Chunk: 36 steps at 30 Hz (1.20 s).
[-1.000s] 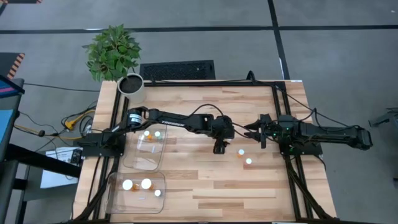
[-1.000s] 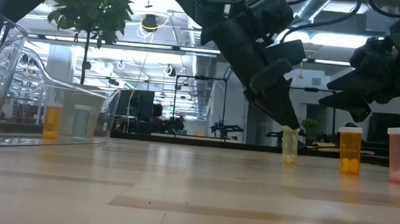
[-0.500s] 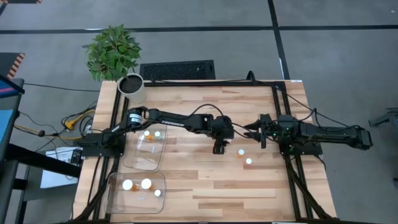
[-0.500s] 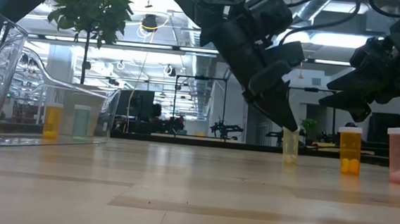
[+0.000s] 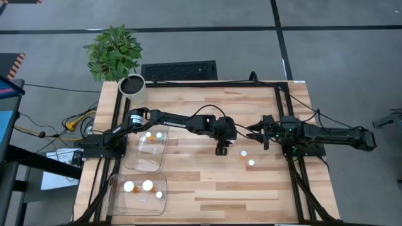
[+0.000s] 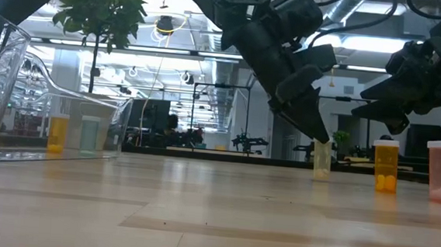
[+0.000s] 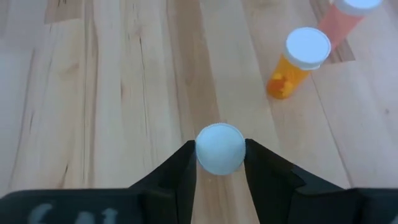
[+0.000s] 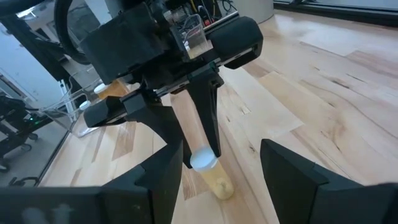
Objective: Pick and place medicine bottles into bin by pill shape (circle, oval)
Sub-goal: Put the yellow tablet bottle into the top transparent bin
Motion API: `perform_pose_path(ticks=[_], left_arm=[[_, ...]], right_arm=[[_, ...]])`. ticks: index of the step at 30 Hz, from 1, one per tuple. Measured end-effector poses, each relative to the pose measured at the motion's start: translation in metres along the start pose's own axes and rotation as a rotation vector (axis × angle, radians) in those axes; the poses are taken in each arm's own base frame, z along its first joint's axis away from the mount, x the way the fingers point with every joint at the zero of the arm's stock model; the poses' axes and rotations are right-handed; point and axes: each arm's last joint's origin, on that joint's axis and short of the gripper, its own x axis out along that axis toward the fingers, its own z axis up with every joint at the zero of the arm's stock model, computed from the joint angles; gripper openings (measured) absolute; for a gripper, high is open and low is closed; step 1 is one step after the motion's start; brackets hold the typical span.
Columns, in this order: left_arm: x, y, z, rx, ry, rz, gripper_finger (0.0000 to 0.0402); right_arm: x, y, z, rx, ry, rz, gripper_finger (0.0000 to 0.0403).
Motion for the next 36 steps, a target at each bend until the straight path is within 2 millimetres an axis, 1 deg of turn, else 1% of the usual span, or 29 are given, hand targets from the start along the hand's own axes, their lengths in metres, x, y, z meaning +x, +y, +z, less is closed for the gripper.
perform_pose_path(ticks=[2, 4, 6, 8, 12, 16, 21, 24, 27, 30, 33, 36], left_arm=[[0.0, 0.0, 0.0, -0.014, 0.001, 0.0, 0.0113], [-0.006, -0.001, 0.002, -0.031, 0.008, -0.003, 0.0113], [-0.018, -0.003, 0.008, -0.057, -0.007, -0.004, 0.0113], [-0.035, -0.006, 0.015, -0.079, -0.014, -0.006, 0.0113], [-0.074, -0.015, 0.025, -0.113, 0.004, 0.017, 0.0113], [-0.124, -0.031, 0.033, -0.151, 0.029, 0.05, 0.0113], [-0.19, -0.06, 0.033, -0.221, 0.054, 0.118, 0.0113], [-0.23, -0.082, 0.028, -0.279, 0.055, 0.188, 0.0112], [-0.262, -0.104, 0.015, -0.343, 0.057, 0.29, 0.0114], [-0.288, -0.125, -0.003, -0.425, 0.062, 0.394, 0.0121], [-0.305, -0.142, -0.026, -0.514, 0.077, 0.489, 0.0125], [-0.311, -0.157, -0.05, -0.589, 0.096, 0.558, 0.0127]], right_arm=[[0.0, 0.0, 0.0, 0.0, 0.0, 0.0, 0.0225], [0.0, 0.0, 0.0, 0.0, 0.0, 0.0, 0.0225], [0.0, 0.0, 0.0, 0.0, 0.0, 0.0, 0.0225], [0.0, 0.0, 0.0, 0.0, -0.001, 0.0, 0.0225], [0.0, 0.0, 0.0, -0.008, 0.0, 0.0, 0.0225], [0.0, 0.0, 0.0, -0.009, 0.0, 0.001, 0.0225], [0.0, 0.0, 0.0, -0.024, 0.0, 0.0, 0.0225], [0.0, 0.0, 0.0, -0.034, 0.0, 0.001, 0.0225], [0.0, 0.0, 0.0, -0.035, -0.003, 0.001, 0.0225], [0.0, 0.0, 0.0, -0.034, -0.005, 0.001, 0.0225], [0.0, 0.0, 0.0, -0.035, -0.005, 0.001, 0.0225], [0.0, 0.0, 0.0, -0.031, -0.005, 0.001, 0.0225]])
